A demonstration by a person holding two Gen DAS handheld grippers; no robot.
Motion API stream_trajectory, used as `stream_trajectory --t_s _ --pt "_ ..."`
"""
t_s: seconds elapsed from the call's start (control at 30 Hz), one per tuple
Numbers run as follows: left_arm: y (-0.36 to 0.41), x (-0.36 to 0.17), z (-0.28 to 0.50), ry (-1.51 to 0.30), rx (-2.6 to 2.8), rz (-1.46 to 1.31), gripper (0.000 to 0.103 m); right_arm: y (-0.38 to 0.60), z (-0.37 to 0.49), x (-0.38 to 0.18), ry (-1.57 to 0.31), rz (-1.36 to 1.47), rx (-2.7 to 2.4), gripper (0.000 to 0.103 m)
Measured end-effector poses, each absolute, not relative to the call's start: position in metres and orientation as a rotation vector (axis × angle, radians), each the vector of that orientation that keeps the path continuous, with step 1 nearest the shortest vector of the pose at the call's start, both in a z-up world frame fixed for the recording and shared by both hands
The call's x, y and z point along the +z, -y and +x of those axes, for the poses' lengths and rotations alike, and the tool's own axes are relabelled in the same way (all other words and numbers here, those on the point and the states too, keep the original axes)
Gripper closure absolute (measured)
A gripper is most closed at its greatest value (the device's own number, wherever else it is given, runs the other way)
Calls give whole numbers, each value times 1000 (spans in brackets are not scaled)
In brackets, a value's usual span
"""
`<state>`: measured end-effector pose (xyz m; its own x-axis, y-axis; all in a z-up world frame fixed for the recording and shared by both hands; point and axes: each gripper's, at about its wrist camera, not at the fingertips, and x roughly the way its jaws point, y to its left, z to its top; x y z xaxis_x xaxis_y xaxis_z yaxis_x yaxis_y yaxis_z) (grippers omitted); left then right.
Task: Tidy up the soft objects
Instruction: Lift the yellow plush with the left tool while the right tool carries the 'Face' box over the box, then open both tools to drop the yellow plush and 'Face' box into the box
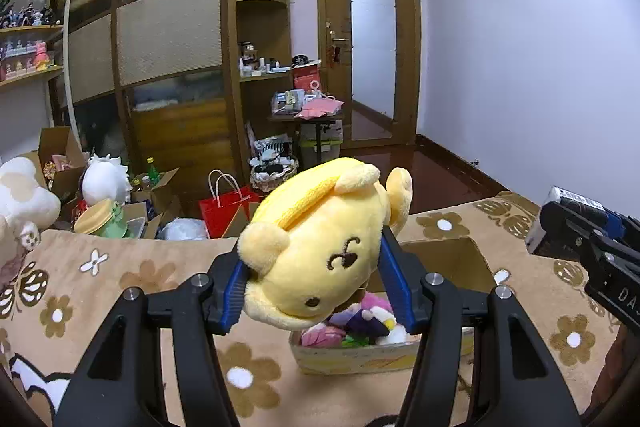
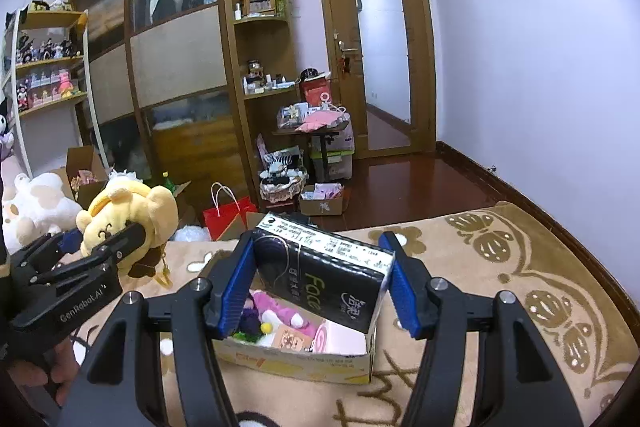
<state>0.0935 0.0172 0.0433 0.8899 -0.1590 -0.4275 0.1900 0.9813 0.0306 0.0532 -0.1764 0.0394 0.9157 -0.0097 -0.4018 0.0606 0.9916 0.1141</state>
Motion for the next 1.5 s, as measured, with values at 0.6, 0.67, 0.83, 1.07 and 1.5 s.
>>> stream_trajectory --t_s 0.6,0.67,0.83,1.07,1.5 --pt "1 18 132 -470 -169 126 45 188 85 15 -401 186 -15 38" --pt "1 16 135 -476 -168 127 45 187 87 12 -400 184 -3 38" --pt "5 10 139 -493 -178 143 44 182 92 2 -403 182 25 38" --pt "10 -5 147 -540 -186 158 43 180 105 -17 -444 198 46 38" --pt "13 -42 163 -676 -183 179 40 179 125 -57 -542 226 77 38"
